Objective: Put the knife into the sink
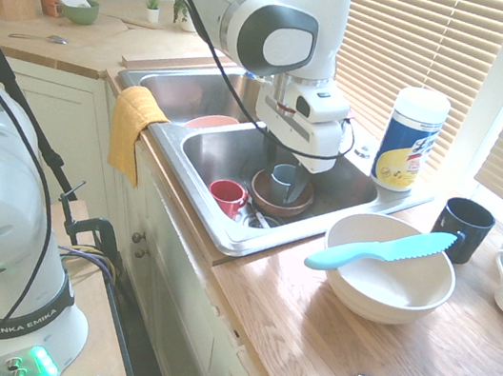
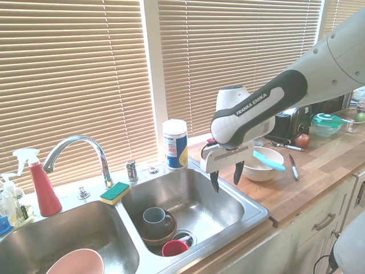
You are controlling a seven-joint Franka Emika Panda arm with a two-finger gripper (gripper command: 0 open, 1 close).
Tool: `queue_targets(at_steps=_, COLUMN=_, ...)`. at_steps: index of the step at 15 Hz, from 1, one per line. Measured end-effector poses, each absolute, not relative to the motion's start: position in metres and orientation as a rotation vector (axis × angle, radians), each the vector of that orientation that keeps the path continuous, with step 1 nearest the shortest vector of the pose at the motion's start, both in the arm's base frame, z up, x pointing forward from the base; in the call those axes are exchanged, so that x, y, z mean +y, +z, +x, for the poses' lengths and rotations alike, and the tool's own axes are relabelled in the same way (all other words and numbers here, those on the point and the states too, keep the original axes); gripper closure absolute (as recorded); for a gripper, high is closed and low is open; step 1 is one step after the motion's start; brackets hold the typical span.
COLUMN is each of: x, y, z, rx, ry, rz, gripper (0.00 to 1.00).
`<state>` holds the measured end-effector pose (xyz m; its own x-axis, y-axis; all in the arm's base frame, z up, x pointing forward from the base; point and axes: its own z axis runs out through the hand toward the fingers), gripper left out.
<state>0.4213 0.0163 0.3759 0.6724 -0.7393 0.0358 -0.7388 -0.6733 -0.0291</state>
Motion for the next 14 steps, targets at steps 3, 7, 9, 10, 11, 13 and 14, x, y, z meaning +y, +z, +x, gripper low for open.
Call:
queue_targets(at_steps=3, x=0.011, y=0.380, z=0.424, rx=1.271, ry=-0.086, rz=-2.865, gripper=0.00)
queue_targets(at_steps=7, x=-0.048, y=0.434, z=0.435, rx=1.320, ry=-0.132, rz=-2.844, gripper=0.00)
queue_targets(at_steps=9, x=-0.086, y=0.454, z=0.430, rx=1.345, ry=-0.150, rz=-2.843, gripper=0.00)
queue_targets(at_steps=10, x=-0.105, y=0.458, z=0.426, rx=1.355, ry=-0.158, rz=-2.851, gripper=0.00)
queue_targets(at_steps=11, x=-0.124, y=0.458, z=0.421, rx=1.367, ry=-0.159, rz=-2.856, gripper=0.00)
queue_targets(at_steps=13, x=-0.158, y=0.451, z=0.411, rx=1.390, ry=-0.139, rz=-2.870, gripper=0.00)
queue_targets(at_steps=14, x=-0.170, y=0.445, z=0.409, rx=1.411, ry=-0.124, rz=-2.875, gripper=0.00)
